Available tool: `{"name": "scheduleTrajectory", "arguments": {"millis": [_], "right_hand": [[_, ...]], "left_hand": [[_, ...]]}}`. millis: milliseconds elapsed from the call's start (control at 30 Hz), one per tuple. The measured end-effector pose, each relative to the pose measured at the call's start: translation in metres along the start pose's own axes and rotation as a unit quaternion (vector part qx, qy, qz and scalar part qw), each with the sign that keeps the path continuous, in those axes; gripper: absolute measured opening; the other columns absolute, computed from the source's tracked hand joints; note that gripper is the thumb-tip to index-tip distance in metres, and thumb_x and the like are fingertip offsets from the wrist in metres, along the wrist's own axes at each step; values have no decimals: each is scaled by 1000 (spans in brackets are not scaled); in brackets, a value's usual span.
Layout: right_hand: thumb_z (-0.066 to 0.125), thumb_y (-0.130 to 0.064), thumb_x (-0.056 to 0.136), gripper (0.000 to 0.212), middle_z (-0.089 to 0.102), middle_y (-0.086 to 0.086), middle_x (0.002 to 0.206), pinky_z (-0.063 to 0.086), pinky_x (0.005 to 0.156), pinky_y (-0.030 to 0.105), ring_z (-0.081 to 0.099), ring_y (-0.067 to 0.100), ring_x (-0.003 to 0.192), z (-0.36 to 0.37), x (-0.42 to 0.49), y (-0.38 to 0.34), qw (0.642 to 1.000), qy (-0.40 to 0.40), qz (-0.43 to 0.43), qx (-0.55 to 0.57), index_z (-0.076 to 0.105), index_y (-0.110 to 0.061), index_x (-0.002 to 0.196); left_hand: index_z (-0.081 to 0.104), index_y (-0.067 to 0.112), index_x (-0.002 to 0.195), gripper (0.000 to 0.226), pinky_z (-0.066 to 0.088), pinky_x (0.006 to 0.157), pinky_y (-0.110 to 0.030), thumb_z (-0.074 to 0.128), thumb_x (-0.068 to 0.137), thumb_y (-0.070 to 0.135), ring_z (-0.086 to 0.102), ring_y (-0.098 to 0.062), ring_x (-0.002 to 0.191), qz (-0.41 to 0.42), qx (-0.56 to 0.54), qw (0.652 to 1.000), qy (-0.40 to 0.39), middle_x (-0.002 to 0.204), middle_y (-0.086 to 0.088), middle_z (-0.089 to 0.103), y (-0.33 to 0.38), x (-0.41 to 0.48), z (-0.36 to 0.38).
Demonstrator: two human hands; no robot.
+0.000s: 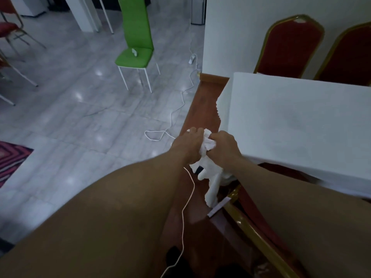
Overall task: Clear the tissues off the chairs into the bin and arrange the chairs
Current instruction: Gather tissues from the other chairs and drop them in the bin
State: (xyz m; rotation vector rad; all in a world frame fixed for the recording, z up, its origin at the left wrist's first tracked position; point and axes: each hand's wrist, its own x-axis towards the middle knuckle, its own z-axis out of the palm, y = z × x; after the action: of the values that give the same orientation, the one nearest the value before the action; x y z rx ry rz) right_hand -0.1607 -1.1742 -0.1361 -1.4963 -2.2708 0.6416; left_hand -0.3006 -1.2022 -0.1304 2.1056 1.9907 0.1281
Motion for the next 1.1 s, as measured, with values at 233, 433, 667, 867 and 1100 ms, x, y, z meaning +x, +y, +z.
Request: {"name": "scheduleTrajectory", "arguments": {"millis": [233,433,667,867,1100], "right_hand": [[66,-7,84,11,56,8,67,33,55,20,54,19,63,5,46,-17,1000,19,5,8,68,0,75],[65,-9,84,15,51,5,69,27,54,15,51,18,65,20,99,-3,999,24,41,22,60,-9,70],[69,-3,77,10,49,6,75,24,53,15,47,18,68,27,150,13,996,38,61,52,60,-8,75],[72,-7,76,19,50,1,83,32,61,21,51,19,77,42,183,37,989,25,123,83,58,-14,87],[77,-11,70,52,58,-4,101,43,70,25,58,16,87,68,228,55,962,46,220,157,48,-22,113]], "left_hand": [[43,9,126,52,51,87,-42,67,84,28,55,-31,112,28,-24,999,5,123,-13,51,-39,41,-8],[42,9,126,54,51,86,-42,69,83,26,56,-31,111,28,-6,1000,-5,123,-12,51,-55,93,-10],[40,7,124,54,47,81,-35,70,83,24,57,-31,106,24,-27,999,-25,120,-14,51,-70,154,-7],[37,7,119,57,52,74,-45,74,78,21,60,-34,96,50,-46,995,-76,112,-14,49,-78,199,3],[37,6,124,60,53,80,-44,75,78,17,54,-30,104,98,-33,987,-125,118,-13,46,-109,267,34]]}}
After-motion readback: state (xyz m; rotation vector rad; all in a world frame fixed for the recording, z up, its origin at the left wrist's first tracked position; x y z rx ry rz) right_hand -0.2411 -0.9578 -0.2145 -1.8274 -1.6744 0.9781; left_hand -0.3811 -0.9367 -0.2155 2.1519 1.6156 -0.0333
